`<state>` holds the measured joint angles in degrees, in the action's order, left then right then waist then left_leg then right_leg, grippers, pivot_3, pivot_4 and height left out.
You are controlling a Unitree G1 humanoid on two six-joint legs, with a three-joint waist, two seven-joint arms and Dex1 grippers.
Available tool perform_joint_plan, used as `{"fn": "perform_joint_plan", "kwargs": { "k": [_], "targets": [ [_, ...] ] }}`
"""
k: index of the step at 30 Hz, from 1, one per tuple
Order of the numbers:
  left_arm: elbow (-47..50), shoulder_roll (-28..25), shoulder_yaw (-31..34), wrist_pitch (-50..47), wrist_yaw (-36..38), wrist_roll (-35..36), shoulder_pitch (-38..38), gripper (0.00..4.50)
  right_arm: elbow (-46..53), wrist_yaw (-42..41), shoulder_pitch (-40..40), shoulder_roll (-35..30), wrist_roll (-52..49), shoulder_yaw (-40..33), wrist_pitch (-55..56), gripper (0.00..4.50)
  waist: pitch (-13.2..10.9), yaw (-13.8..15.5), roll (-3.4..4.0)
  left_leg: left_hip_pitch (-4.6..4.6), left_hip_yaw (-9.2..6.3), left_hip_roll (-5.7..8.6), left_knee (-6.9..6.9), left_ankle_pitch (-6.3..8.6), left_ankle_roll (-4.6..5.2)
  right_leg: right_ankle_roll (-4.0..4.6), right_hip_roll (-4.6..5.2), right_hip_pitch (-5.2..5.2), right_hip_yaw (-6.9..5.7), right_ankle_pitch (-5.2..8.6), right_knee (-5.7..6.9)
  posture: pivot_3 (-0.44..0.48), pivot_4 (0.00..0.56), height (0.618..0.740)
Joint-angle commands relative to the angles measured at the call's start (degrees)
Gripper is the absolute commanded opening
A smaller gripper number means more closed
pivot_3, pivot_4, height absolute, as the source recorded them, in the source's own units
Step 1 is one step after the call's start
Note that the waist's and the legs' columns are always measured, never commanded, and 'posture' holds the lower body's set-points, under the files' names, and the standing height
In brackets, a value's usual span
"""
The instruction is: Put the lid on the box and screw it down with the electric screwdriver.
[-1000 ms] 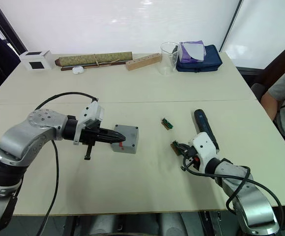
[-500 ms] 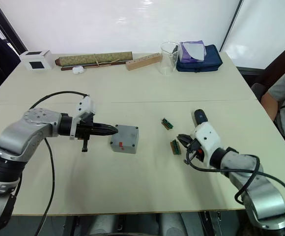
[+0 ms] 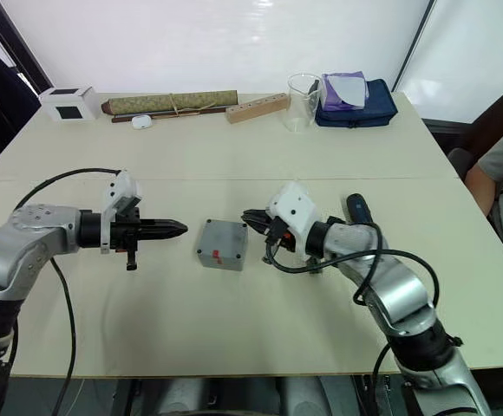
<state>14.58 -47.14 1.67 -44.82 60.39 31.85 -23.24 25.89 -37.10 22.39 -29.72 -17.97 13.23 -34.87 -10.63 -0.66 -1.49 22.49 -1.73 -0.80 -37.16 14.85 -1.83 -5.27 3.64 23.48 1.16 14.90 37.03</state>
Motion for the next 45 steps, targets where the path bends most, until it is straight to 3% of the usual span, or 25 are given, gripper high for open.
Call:
{"fn": "perform_joint_plan", "kwargs": {
  "k": [1, 15, 43, 45],
  "targets": [
    [4.17, -0.04, 2.6, -1.51, -2.04, 2.3, 0.79, 0.0, -1.74, -1.25, 1.78, 0.72, 2.3, 1.32, 4.2, 0.02, 0.0, -0.1, 0.01, 0.0, 0.0, 0.0, 0.0, 0.0, 0.0, 0.0, 0.0, 0.01, 0.0, 0.0, 0.01, 0.0, 0.15, 0.74],
    [6.55, 0.1, 2.2, -2.74, -5.71, 4.2, 1.53, 0.0, -7.28, -2.94, 3.14, 2.39, 7.0, 3.49, 8.36, 0.02, -0.01, -0.19, 0.02, -0.04, -0.02, -0.04, 0.05, 0.0, 0.0, -0.02, -0.1, 0.06, -0.02, -0.01, 0.08, 0.0, 0.15, 0.74],
    [5.82, 0.33, 0.63, -1.94, -5.68, 3.67, 0.52, 0.0, -9.82, -3.58, 2.56, 3.26, 10.2, 3.58, 9.19, 0.02, -0.01, -0.23, 0.02, -0.04, -0.03, -0.04, 0.06, 0.0, 0.0, -0.02, -0.1, 0.06, -0.02, -0.01, 0.08, 0.0, 0.15, 0.74],
    [5.71, 0.28, 0.59, -1.85, -5.67, 3.7, 0.43, 0.0, -9.88, -3.72, 2.65, 3.34, 10.15, 3.44, 9.15, 0.68, -0.01, -0.22, 0.02, -0.04, -0.03, -0.04, 0.06, 0.0, 0.0, -0.02, -0.1, 0.06, -0.02, -0.01, 0.08, 0.0, 0.15, 0.74]
  ]
}}
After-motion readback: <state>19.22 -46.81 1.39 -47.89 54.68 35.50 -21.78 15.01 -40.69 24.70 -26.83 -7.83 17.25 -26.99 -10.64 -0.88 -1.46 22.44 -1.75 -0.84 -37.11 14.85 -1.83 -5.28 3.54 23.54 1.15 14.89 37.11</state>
